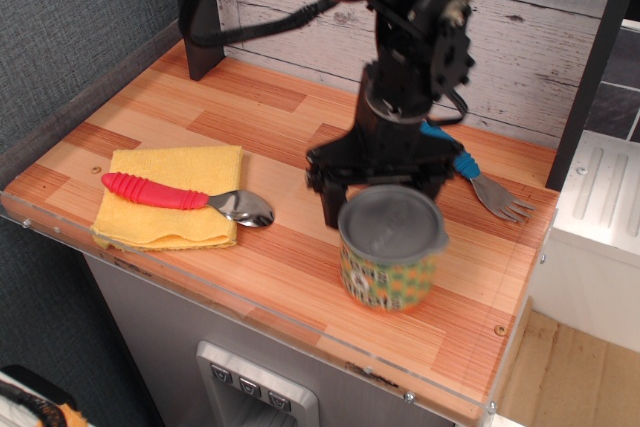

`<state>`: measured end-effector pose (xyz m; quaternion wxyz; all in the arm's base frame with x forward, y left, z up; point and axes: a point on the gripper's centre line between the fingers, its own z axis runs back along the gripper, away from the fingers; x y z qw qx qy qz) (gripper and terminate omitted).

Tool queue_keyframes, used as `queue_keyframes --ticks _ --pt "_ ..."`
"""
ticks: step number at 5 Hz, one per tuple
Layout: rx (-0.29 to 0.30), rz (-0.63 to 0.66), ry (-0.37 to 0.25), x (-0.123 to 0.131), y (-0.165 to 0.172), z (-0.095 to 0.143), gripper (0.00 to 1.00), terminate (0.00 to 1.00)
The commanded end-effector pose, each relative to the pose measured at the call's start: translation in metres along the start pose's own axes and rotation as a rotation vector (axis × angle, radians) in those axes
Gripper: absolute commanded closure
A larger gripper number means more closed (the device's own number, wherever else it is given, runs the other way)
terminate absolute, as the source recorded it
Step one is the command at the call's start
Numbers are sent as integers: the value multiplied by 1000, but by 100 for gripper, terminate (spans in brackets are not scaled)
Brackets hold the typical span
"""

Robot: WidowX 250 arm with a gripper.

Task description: Put the can in front of the fork.

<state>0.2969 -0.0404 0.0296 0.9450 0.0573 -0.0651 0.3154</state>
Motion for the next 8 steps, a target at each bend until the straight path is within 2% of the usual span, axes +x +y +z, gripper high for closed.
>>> queue_keyframes --ticks 1,2,4,6,7,8 --pt "-24 -16 -31 -15 -6 18 0 0" --pt "-29 -22 -21 -15 -5 19 0 0" --pt "-65 10 -57 16 5 31 0 0" --pt "-59 -26 -90 55 22 32 0 0" --pt "-85 -253 2 71 31 32 0 0" --pt "-73 -391 50 78 49 31 0 0"
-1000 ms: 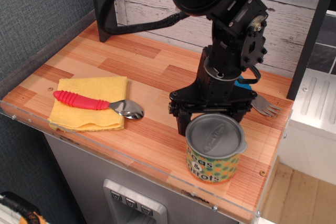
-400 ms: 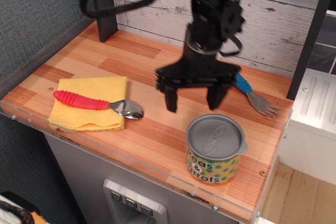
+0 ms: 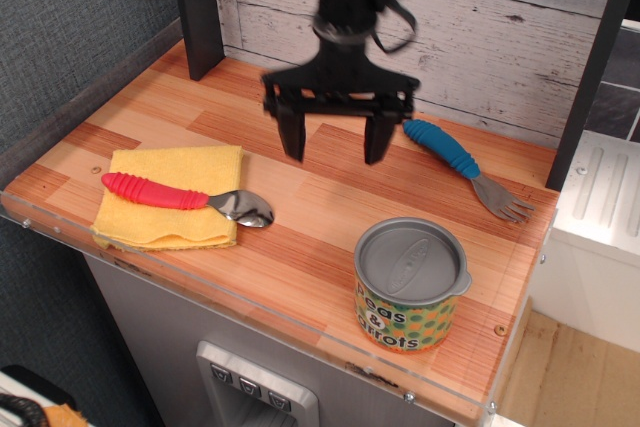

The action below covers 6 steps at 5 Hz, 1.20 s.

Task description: Put the can in front of the fork.

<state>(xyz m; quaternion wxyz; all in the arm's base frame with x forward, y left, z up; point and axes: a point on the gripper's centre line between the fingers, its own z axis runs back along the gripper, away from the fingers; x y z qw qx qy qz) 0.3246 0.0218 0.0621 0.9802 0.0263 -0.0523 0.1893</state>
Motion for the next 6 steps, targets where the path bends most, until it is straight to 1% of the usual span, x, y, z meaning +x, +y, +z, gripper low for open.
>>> queue_keyframes --ticks 1,2,3,4,5,6 --pt "12 -230 31 9 38 20 0 0" --pt "4 -233 52 10 57 27 0 0" --pt "28 -203 59 11 78 31 0 0" --pt "-16 -169 60 11 98 40 0 0" --pt "-41 -163 29 9 104 57 0 0" --pt "-24 -108 23 8 110 69 0 0"
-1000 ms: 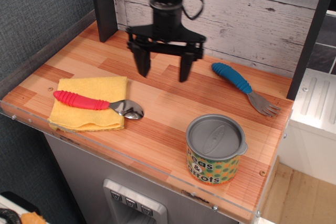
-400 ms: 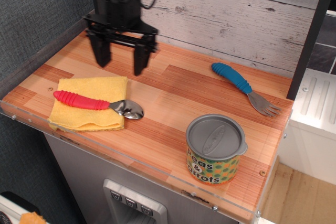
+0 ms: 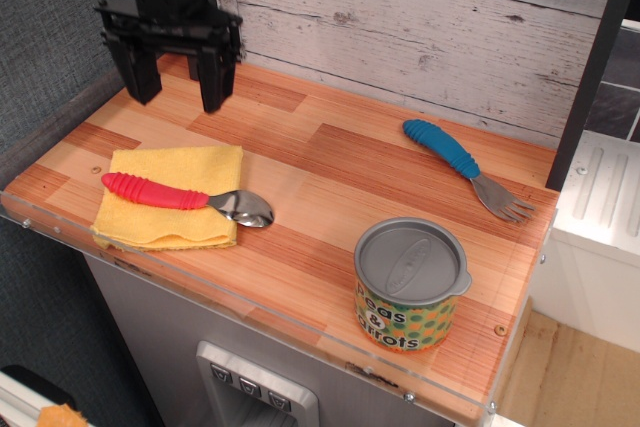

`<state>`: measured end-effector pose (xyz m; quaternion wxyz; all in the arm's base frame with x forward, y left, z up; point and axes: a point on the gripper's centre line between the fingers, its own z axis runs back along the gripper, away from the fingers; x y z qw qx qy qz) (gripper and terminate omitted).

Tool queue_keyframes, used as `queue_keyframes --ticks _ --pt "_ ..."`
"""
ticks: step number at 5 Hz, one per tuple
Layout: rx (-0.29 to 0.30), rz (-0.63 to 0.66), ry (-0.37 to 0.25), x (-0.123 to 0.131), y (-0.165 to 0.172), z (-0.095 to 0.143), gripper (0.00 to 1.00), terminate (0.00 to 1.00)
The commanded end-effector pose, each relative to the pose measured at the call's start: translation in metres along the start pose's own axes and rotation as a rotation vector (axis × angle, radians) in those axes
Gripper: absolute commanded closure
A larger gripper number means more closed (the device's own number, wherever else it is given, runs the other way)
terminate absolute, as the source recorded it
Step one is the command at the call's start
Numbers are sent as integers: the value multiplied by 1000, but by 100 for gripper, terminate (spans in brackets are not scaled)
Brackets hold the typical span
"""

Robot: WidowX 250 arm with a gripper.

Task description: Put the can in front of the fork.

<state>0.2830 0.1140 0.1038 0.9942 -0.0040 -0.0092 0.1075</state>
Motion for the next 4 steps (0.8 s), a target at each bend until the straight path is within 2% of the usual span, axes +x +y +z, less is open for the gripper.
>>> queue_keyframes --ticks 1,3,4 --pt "31 56 -69 3 7 32 0 0" --pt "31 56 -69 3 7 32 0 0" --pt "31 56 -69 3 7 32 0 100"
